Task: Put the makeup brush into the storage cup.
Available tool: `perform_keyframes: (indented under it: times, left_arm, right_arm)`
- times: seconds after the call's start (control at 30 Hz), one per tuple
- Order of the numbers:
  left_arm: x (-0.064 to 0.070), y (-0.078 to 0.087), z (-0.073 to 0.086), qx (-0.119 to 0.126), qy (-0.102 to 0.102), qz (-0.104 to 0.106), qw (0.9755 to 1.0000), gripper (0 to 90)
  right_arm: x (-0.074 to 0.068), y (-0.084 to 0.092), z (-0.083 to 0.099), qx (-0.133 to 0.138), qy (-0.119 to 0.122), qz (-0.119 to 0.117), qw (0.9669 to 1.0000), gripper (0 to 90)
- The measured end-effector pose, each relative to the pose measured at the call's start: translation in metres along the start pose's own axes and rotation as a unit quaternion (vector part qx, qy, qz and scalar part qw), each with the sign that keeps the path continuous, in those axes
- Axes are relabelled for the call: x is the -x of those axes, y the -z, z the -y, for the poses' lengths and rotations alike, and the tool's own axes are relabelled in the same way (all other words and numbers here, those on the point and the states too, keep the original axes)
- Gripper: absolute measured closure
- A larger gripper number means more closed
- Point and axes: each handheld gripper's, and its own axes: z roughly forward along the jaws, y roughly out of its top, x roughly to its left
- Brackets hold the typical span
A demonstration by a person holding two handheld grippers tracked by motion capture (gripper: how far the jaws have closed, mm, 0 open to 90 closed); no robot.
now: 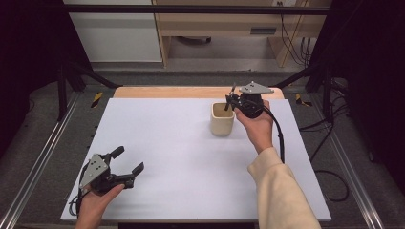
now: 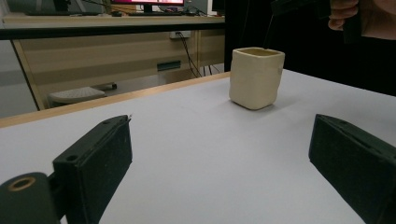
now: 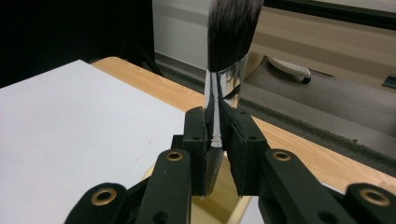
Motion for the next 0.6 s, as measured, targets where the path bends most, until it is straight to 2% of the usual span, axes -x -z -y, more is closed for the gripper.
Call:
perform_keyframes:
  times: [0.6]
  left_arm:
    - [0.001,-0.001,0.001,-0.003,-0.001,0.002,1.0000,5.6]
  right_arm:
    - [0.003,-0.014,0.017,-0.019,-0.008,0.001,0.9998,78.1]
